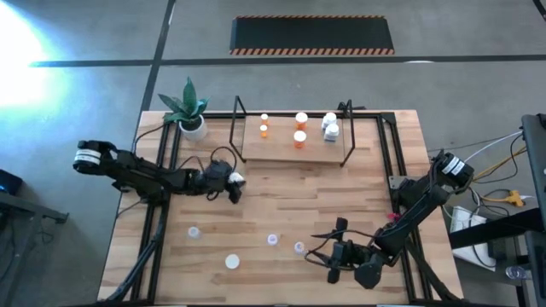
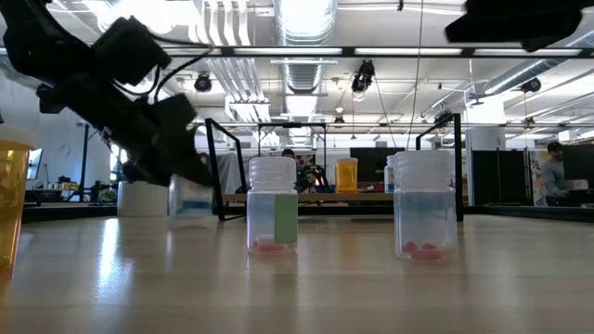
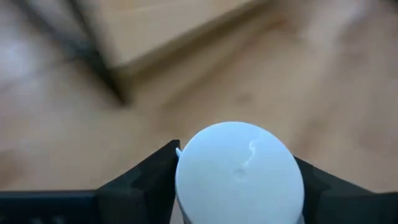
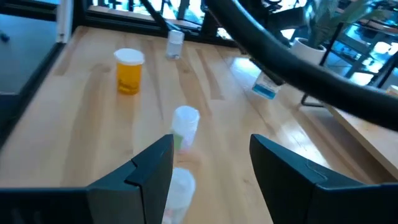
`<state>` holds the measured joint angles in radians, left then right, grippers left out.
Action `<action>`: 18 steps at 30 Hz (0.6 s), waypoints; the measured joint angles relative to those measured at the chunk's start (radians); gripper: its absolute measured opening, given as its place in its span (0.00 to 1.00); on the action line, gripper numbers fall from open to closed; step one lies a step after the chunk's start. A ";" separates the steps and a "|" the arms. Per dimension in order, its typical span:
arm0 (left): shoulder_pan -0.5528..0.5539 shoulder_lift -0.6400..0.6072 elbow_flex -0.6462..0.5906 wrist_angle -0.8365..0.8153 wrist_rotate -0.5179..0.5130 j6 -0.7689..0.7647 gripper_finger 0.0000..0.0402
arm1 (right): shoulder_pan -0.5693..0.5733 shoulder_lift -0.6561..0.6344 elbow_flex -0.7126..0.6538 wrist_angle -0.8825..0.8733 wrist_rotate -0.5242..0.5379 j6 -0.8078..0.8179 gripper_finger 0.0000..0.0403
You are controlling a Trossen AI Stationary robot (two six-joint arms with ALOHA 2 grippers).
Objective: Pick and place medicine bottles onto shelf by color
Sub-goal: Put the white medicine bottle on the shelf aligned with the other white medicine bottles
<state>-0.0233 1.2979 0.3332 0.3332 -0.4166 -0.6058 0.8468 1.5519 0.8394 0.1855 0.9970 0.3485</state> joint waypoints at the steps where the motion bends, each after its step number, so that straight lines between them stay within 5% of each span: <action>1: -0.012 0.007 0.000 0.046 0.030 0.011 0.46 | 0.012 -0.006 0.000 -0.010 0.000 0.000 0.50; 8: -0.067 0.165 0.118 0.246 0.129 0.079 0.44 | 0.086 -0.079 0.000 -0.275 -0.002 0.251 0.50; 14: -0.058 0.439 0.423 0.220 0.235 0.238 0.44 | 0.105 -0.123 0.001 -0.607 -0.002 0.646 0.50; 18: -0.054 0.601 0.669 0.084 0.263 0.362 0.44 | 0.105 -0.119 0.001 -0.703 -0.009 0.766 0.50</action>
<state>-0.0778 1.8990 1.0026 0.4172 -0.1539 -0.2434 0.9516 1.4328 0.8402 -0.5180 0.9876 1.1148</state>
